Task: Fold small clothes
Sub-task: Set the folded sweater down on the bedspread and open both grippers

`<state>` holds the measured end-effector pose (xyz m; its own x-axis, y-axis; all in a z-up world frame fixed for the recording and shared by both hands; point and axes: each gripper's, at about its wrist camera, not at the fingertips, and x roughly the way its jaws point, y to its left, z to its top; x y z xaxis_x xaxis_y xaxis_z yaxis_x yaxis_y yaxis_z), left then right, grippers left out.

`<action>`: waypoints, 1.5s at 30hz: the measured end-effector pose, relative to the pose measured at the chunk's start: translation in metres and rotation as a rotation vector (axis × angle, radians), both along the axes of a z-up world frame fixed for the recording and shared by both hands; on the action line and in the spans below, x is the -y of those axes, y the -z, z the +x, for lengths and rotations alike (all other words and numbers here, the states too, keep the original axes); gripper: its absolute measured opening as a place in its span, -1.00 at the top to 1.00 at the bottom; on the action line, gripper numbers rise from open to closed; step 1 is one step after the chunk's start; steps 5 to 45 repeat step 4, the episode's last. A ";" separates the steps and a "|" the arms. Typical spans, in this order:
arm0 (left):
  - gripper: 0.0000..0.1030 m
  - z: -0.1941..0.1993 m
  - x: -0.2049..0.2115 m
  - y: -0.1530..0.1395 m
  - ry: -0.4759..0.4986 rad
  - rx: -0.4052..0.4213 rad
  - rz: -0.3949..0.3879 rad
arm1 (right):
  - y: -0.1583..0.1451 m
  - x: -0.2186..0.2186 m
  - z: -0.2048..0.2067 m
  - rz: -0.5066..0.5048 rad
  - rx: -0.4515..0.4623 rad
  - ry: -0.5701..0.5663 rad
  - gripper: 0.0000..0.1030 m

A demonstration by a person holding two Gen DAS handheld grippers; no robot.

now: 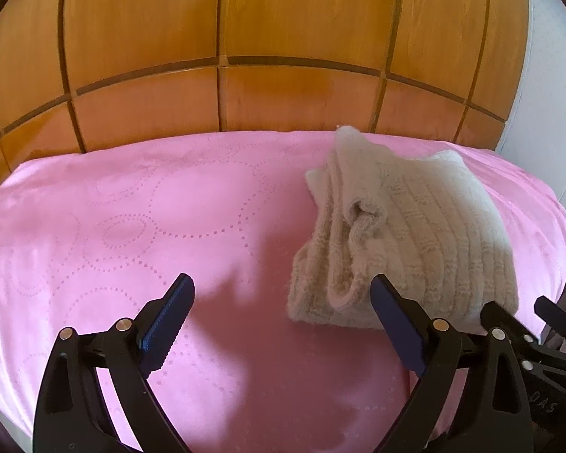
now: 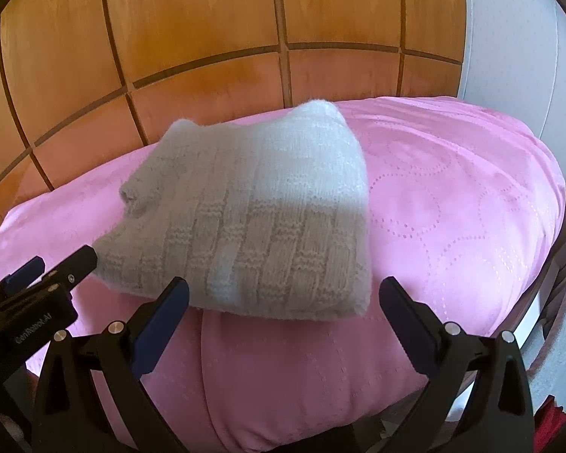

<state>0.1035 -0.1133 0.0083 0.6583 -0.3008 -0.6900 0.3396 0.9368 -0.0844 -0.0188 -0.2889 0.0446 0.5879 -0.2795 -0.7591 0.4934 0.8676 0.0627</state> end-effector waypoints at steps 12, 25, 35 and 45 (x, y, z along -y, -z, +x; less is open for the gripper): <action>-0.81 0.001 -0.001 0.002 -0.007 -0.020 -0.014 | -0.001 0.000 0.000 -0.004 0.004 -0.002 -0.95; -0.81 0.001 -0.001 0.002 -0.007 -0.020 -0.014 | -0.001 0.000 0.000 -0.004 0.004 -0.002 -0.95; -0.81 0.001 -0.001 0.002 -0.007 -0.020 -0.014 | -0.001 0.000 0.000 -0.004 0.004 -0.002 -0.95; -0.81 0.001 -0.001 0.002 -0.007 -0.020 -0.014 | -0.001 0.000 0.000 -0.004 0.004 -0.002 -0.95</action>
